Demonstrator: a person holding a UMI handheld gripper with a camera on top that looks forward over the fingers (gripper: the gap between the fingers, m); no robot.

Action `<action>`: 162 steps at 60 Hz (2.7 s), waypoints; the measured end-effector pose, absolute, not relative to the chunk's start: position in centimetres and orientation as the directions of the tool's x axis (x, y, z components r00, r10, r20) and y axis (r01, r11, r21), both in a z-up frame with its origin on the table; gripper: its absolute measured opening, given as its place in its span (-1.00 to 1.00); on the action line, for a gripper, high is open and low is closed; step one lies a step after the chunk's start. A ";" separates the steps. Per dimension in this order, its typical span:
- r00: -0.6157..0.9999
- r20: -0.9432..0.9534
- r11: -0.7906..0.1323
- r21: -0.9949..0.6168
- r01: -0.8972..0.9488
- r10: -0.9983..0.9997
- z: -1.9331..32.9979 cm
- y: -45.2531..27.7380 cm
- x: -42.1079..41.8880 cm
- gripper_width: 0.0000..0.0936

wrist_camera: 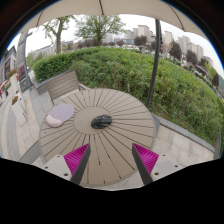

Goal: Arrange mouse

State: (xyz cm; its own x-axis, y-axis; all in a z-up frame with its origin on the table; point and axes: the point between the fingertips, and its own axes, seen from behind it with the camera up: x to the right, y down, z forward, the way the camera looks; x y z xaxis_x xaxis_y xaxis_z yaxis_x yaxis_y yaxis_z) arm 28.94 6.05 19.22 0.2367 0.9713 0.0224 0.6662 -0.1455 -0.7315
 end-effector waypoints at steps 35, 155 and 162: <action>0.243 0.014 -0.122 -0.836 0.536 0.970 8.6 -2.0 17.2 0.83; 0.147 0.015 -0.083 -0.766 0.638 0.989 4.2 4.2 -8.1 0.11; 0.118 0.001 -0.072 -0.787 0.613 0.993 9.4 0.6 -10.4 0.11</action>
State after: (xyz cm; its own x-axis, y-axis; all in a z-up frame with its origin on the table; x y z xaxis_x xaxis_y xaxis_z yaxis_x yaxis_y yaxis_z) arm -10.44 0.59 9.39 0.1175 0.9931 0.0007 0.6133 -0.0720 -0.7866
